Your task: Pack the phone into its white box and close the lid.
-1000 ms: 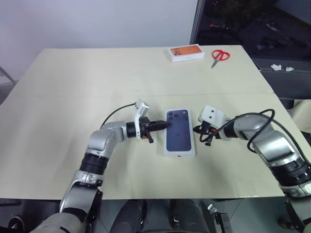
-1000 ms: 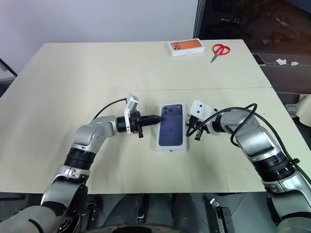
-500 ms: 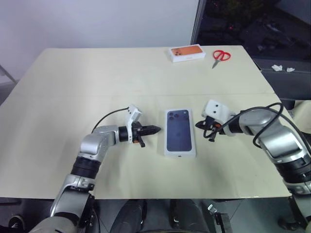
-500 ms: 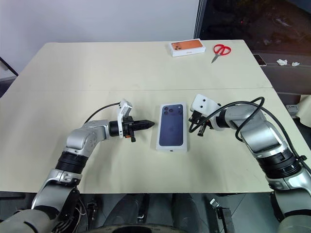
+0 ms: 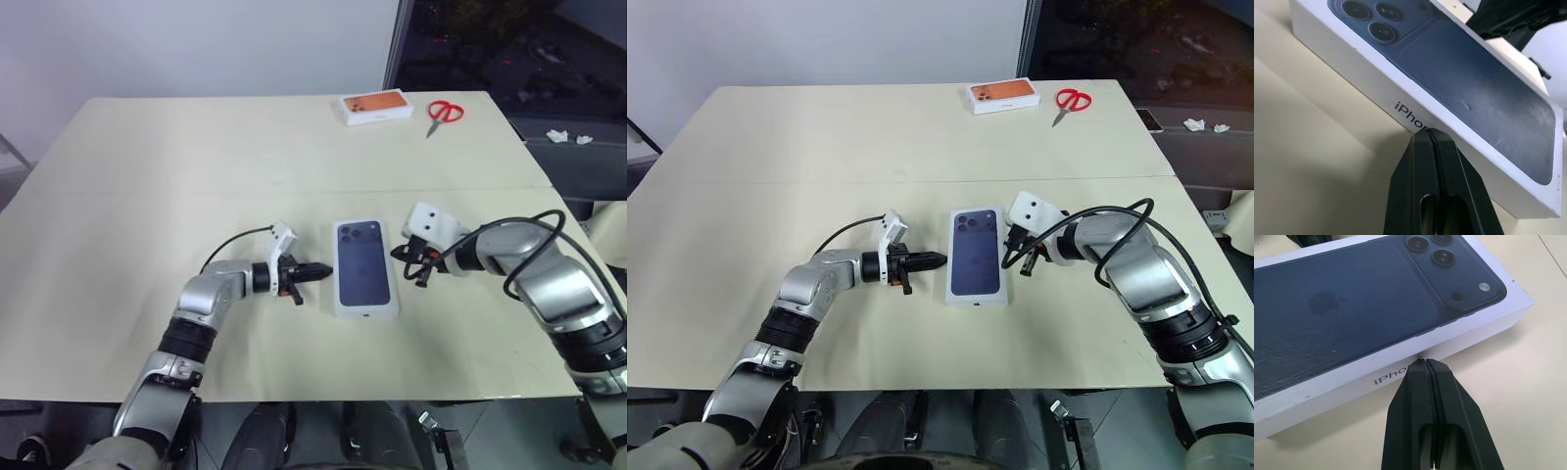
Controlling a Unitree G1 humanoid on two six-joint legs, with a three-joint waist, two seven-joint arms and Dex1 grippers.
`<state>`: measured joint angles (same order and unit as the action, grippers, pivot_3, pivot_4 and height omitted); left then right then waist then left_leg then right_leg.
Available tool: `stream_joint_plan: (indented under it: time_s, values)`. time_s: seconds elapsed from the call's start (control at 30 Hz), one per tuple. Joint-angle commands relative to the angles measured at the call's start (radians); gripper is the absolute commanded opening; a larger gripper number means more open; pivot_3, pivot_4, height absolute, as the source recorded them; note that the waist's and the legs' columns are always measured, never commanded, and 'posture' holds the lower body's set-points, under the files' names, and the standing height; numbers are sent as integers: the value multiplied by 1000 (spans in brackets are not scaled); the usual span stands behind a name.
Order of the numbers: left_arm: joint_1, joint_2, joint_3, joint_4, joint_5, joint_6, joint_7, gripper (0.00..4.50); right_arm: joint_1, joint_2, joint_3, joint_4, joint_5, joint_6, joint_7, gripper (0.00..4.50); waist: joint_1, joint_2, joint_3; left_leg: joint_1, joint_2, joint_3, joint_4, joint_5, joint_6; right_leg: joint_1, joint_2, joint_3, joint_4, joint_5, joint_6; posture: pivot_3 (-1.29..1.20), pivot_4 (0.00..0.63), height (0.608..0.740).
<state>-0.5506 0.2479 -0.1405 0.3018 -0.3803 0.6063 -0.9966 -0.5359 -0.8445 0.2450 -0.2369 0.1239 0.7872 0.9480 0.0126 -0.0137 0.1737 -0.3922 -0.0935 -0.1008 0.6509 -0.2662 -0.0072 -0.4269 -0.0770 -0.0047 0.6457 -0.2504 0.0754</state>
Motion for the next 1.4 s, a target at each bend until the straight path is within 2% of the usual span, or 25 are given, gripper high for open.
stream_joint_plan:
  time_s: [0.03,0.37,0.63,0.9,1.07,1.23,1.4]
  values:
    - [-40,-17,17,-74,-36,4,0,0,-5,0,-10,-54,15,-11,13,27,0,0,0,0,0,0,0,0,0,0,0,0,0,0,0,0,150,740]
    - [-49,-23,-4,-92,-16,4,5,0,-16,-16,5,-53,-3,-24,18,27,0,0,0,0,0,0,0,0,0,0,0,0,0,0,0,0,150,740]
    - [-58,-37,8,-25,2,-40,25,0,13,32,-10,-35,12,-7,-13,27,-1,0,0,0,0,0,0,0,0,0,0,0,0,0,0,0,150,740]
    - [-40,-29,5,-31,2,-41,25,0,36,32,4,-33,-6,-20,-17,27,0,0,0,0,0,0,0,0,0,0,0,0,0,0,0,0,150,740]
    - [-56,-12,58,-63,-37,-7,40,0,6,10,-43,-3,-2,-40,-5,27,-1,0,0,0,0,0,0,0,0,0,0,0,0,0,0,0,150,740]
    - [-99,-27,85,-97,-77,33,59,0,-71,56,-99,17,55,-29,-13,27,-4,0,0,0,0,0,0,0,0,0,1,0,1,0,0,0,150,740]
    - [-131,-66,39,-32,-23,-29,66,0,-86,139,-81,38,59,-33,-59,27,0,0,0,0,0,0,0,1,-2,0,0,0,0,0,0,0,150,740]
